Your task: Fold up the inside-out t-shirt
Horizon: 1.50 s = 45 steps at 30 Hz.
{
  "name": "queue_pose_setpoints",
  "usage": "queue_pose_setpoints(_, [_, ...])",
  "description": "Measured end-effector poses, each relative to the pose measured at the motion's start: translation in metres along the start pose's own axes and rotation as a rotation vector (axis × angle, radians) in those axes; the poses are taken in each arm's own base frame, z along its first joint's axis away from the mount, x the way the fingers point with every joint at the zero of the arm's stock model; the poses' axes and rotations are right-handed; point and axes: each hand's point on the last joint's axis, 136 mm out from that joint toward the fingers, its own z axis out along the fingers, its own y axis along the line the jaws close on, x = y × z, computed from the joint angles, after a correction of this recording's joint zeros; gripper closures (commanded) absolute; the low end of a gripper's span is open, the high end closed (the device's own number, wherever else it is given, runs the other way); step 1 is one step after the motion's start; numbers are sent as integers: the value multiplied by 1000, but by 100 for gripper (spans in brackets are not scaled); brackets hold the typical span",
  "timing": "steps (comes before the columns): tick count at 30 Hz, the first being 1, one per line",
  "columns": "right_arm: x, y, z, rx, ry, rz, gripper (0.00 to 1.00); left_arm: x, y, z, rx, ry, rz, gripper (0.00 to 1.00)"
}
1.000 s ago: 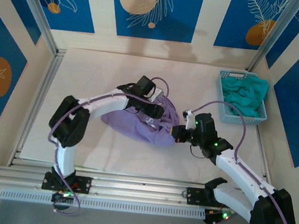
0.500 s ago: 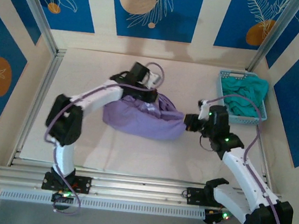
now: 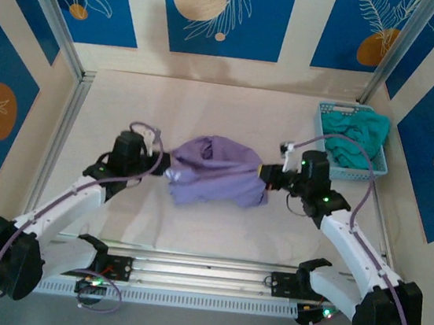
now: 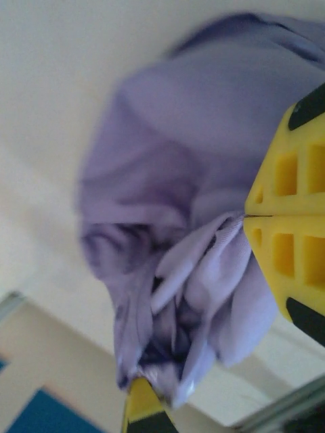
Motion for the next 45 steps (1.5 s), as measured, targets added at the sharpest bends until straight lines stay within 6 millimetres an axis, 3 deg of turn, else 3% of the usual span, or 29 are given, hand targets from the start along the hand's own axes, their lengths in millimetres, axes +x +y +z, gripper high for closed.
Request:
queue_pose_setpoints(2, [33, -1, 9, -4, 90, 16, 100, 38, 17, 2, -68, 97, 6, 56])
queue_pose_setpoints(4, [54, 2, 12, -12, 149, 20, 100, 53, 22, -3, -113, 137, 37, 46])
queue_pose_setpoints(6, [70, 5, 14, -14, 195, 26, 100, 51, 19, -10, -136, 121, 82, 35])
queue_pose_setpoints(9, [79, 3, 15, 7, 223, 33, 100, 41, 4, -12, -137, 99, 166, 29])
queue_pose_setpoints(14, [86, -14, 14, 105, 246, 53, 100, 33, -33, 16, -99, 164, 319, 27])
queue_pose_setpoints(18, [85, -21, 15, 153, 257, 56, 100, 35, -50, 53, -111, 246, 441, 33])
queue_pose_setpoints(22, [83, -22, 16, 164, 252, 51, 100, 40, -43, 82, -164, 311, 514, 51])
queue_pose_setpoints(26, [81, -23, 17, 171, 252, 51, 100, 39, -35, 94, -212, 332, 553, 68])
queue_pose_setpoints(31, [83, -27, 17, 184, 259, 60, 100, 20, -39, 95, -231, 283, 560, 81])
queue_pose_setpoints(35, [80, -31, 14, 196, 248, 68, 100, 2, -38, 85, -233, 240, 539, 93])
queue_pose_setpoints(37, [76, -32, 12, 206, 233, 65, 100, -13, -36, 75, -224, 202, 504, 100])
queue_pose_setpoints(39, [67, -30, 6, 214, 200, 55, 100, -37, -33, 58, -200, 143, 440, 100])
queue_pose_setpoints(42, [42, -24, -5, 223, 117, 32, 100, -76, -33, 26, -140, 28, 320, 100])
queue_pose_setpoints(45, [4, -15, -25, 237, -3, -5, 100, -113, -45, -16, -55, -100, 229, 100])
